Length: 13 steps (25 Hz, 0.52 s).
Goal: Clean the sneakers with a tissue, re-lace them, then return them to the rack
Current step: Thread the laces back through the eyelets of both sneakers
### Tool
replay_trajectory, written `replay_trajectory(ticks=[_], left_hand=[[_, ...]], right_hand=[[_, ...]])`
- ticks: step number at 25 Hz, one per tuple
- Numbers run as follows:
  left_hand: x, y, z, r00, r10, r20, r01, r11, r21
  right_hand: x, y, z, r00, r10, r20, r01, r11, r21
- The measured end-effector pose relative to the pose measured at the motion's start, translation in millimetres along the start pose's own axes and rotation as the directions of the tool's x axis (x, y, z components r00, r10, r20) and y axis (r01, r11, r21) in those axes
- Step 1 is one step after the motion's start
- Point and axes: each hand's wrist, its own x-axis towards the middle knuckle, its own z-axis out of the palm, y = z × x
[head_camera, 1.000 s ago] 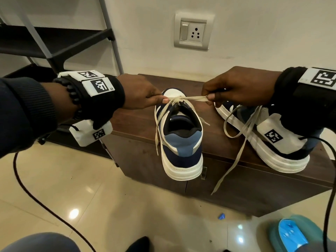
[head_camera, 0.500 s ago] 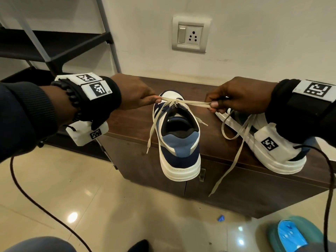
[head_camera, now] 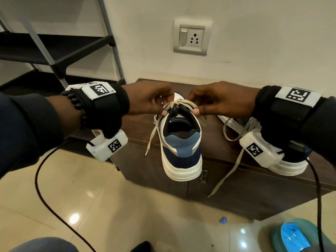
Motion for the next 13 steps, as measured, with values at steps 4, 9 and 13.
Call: replay_trajectory(ticks=[4, 9, 13], left_hand=[[2.3, 0.4, -0.3, 0.999, -0.016, -0.046, 0.016, 1.0, -0.005], [4.1, -2.1, 0.9, 0.996, -0.059, -0.066, 0.051, 0.992, -0.118], [2.8, -5.4, 1.7, 0.996, -0.067, -0.051, 0.061, 0.992, -0.115]], right_hand=[[3.4, -3.7, -8.9, 0.992, 0.044, -0.114, -0.035, 0.996, 0.083], [21.4, -13.4, -10.8, 0.995, 0.057, -0.085, -0.061, 0.997, -0.038], [22.1, -17.0, -11.4, 0.991, 0.066, -0.119, -0.086, 0.982, -0.169]])
